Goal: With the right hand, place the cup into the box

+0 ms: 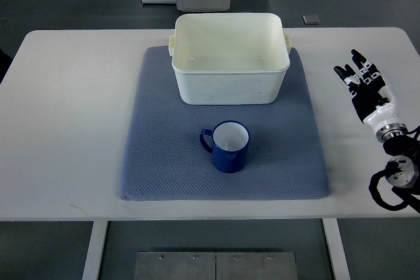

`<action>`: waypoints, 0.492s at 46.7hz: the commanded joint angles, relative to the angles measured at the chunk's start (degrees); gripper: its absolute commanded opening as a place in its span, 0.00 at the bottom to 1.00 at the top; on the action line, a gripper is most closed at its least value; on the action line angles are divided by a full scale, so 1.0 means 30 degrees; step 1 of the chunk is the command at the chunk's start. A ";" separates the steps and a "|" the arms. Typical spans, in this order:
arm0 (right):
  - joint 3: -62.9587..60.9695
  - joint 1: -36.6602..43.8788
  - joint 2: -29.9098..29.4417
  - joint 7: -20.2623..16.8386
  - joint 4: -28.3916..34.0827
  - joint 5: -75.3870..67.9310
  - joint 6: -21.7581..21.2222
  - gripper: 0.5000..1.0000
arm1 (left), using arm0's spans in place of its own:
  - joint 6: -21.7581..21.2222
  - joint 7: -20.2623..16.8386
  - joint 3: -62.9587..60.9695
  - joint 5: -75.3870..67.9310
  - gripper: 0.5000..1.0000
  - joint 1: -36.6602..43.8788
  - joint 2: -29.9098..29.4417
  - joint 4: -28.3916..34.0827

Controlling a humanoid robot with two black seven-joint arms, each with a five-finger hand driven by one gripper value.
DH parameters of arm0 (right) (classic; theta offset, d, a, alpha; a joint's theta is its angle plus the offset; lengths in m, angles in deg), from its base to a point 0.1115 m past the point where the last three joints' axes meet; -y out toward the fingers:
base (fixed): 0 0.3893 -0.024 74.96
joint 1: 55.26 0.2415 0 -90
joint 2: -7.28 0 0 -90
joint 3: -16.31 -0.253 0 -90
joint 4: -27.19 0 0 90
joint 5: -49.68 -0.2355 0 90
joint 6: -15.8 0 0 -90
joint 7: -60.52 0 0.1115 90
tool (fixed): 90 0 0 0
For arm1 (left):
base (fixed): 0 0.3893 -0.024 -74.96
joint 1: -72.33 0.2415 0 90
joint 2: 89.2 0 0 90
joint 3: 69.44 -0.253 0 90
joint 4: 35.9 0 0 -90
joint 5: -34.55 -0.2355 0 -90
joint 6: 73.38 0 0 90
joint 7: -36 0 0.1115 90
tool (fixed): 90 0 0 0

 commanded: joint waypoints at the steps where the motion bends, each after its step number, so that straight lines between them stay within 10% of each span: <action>1: -0.0002 -0.0093 -0.0002 -0.0001 -0.0003 -0.0045 0.0013 1.00 | -0.0020 -0.0057 0.0025 0.0102 1.00 0.0012 0.0000 0.0018; 23: -0.0002 -0.0240 -0.0002 -0.0001 -0.0003 0.0013 0.0072 1.00 | -0.0079 -0.0028 0.0083 0.0102 1.00 -0.0222 0.0000 0.0076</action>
